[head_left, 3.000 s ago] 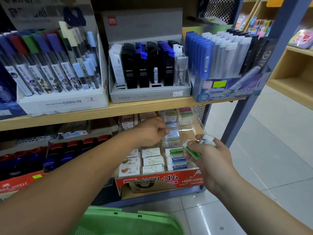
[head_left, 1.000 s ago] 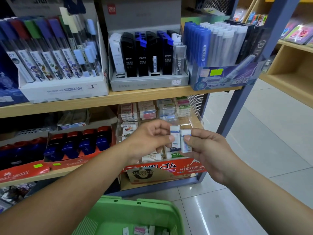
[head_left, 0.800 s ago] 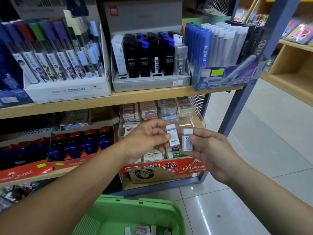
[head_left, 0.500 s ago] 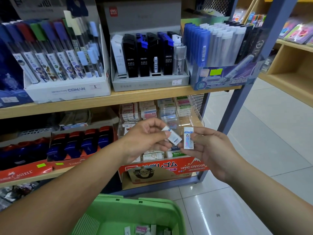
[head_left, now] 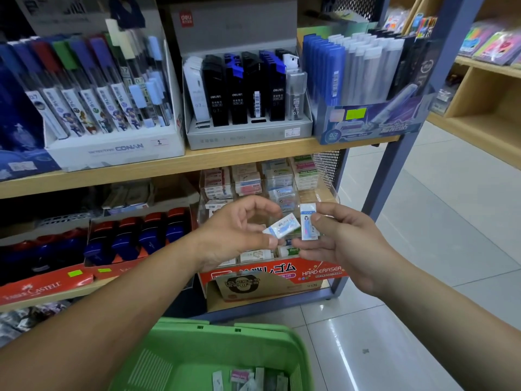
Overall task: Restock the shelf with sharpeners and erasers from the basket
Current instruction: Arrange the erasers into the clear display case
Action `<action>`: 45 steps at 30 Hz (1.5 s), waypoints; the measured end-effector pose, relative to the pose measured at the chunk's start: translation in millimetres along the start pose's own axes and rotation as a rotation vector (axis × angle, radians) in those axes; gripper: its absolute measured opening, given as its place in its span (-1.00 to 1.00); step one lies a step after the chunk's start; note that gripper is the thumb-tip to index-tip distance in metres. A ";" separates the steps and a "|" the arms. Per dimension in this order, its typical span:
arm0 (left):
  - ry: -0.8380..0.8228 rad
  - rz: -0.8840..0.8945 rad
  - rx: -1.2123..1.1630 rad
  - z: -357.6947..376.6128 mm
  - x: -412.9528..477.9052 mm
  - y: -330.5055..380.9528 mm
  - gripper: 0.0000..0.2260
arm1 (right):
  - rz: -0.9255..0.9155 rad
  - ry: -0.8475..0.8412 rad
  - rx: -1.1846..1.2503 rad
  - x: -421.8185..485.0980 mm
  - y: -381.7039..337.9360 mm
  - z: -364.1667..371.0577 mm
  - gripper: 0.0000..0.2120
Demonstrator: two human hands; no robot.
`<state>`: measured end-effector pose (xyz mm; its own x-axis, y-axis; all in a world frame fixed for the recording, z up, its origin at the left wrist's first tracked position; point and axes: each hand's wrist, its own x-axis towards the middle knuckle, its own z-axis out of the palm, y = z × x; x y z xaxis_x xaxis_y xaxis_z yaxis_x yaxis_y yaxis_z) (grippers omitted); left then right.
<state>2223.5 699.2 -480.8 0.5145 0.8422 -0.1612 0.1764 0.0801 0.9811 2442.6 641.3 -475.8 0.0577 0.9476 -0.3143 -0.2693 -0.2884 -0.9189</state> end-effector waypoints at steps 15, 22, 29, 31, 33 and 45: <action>0.184 -0.030 0.062 -8.3 -4.5 9.5 -0.68 | -0.123 0.260 -0.121 5.6 -2.7 -19.2 -0.89; 0.266 0.020 0.188 9.7 5.8 8.7 -0.81 | -0.271 0.473 -0.195 3.4 -7.6 -42.8 -0.88; 0.311 0.075 0.296 23.6 19.2 6.0 -0.87 | -0.190 0.421 -0.355 6.2 2.2 -55.9 -0.88; 0.321 0.092 0.307 25.3 21.2 3.1 -0.88 | -0.171 0.334 -0.483 6.3 6.2 -55.1 -0.92; 0.332 0.110 0.326 30.4 24.4 -1.8 -0.89 | -0.174 0.264 -0.609 8.1 7.6 -53.7 -0.94; 0.357 0.179 0.350 70.7 47.6 -9.6 -0.90 | -0.195 0.183 -1.209 16.2 12.8 -62.1 -0.70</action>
<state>2305.6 700.7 -505.5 0.2553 0.9603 0.1122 0.4131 -0.2133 0.8854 2499.8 644.4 -507.4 0.1570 0.9838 -0.0868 0.8136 -0.1786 -0.5533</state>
